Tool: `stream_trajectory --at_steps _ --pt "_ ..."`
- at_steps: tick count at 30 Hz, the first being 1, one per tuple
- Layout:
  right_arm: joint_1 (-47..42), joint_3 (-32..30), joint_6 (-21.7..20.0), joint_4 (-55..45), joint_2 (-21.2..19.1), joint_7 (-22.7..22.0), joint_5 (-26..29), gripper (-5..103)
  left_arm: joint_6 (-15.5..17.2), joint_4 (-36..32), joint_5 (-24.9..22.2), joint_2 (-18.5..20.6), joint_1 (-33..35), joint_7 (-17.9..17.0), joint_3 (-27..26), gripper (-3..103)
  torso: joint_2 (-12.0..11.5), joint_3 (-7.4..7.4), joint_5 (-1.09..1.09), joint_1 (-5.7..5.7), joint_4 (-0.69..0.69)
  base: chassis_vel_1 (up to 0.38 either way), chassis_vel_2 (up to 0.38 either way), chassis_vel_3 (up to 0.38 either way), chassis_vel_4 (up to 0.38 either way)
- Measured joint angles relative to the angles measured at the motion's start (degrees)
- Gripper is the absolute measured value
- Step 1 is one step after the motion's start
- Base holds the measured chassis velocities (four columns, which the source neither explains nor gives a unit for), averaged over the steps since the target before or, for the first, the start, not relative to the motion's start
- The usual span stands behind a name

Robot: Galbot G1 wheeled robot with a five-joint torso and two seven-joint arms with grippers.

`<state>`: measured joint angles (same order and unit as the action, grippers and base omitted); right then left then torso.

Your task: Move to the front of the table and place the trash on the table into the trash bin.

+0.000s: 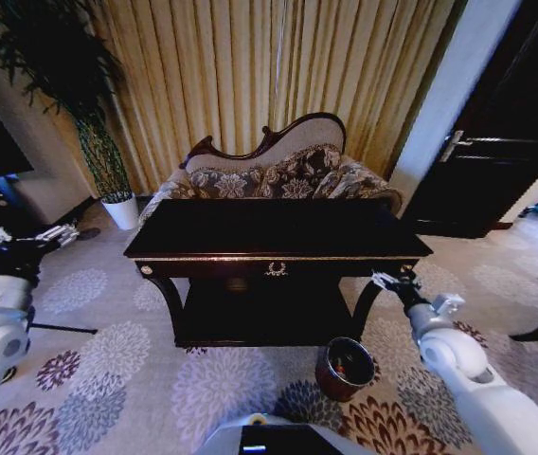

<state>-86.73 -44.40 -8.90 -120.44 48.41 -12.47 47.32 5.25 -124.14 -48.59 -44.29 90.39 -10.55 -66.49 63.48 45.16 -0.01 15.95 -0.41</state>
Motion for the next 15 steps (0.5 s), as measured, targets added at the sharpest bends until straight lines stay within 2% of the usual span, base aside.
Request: stream_trajectory --at_steps 7,15 --pt "-1.0 -2.5 -2.6 -3.8 -1.6 -1.3 1.2 100 0.1 -1.1 -0.6 -0.5 0.6 0.1 -0.6 100 0.0 0.0 0.01 0.0 0.0 0.0 0.0 0.0 0.0" --pt "-2.6 -3.9 -4.0 -4.7 -1.0 -1.3 1.2 100 0.2 -1.1 -0.4 -0.6 0.7 0.4 -0.5 100 0.0 0.0 0.01 0.0 -0.01 0.0 0.0 0.0 0.0"
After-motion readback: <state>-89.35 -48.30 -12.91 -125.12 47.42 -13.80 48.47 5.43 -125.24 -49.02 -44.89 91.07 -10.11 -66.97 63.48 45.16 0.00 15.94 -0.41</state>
